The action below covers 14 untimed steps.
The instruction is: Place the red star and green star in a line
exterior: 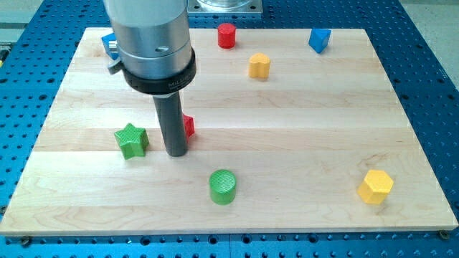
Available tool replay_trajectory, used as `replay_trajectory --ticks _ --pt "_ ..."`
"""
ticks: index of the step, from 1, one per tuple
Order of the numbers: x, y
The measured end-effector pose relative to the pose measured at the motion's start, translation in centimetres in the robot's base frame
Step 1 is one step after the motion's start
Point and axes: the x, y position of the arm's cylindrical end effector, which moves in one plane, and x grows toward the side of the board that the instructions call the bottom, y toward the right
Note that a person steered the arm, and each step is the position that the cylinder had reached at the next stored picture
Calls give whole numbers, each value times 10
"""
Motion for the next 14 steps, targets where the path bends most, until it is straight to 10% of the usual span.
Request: replay_trajectory --ticks 14 --pt "13 -37"
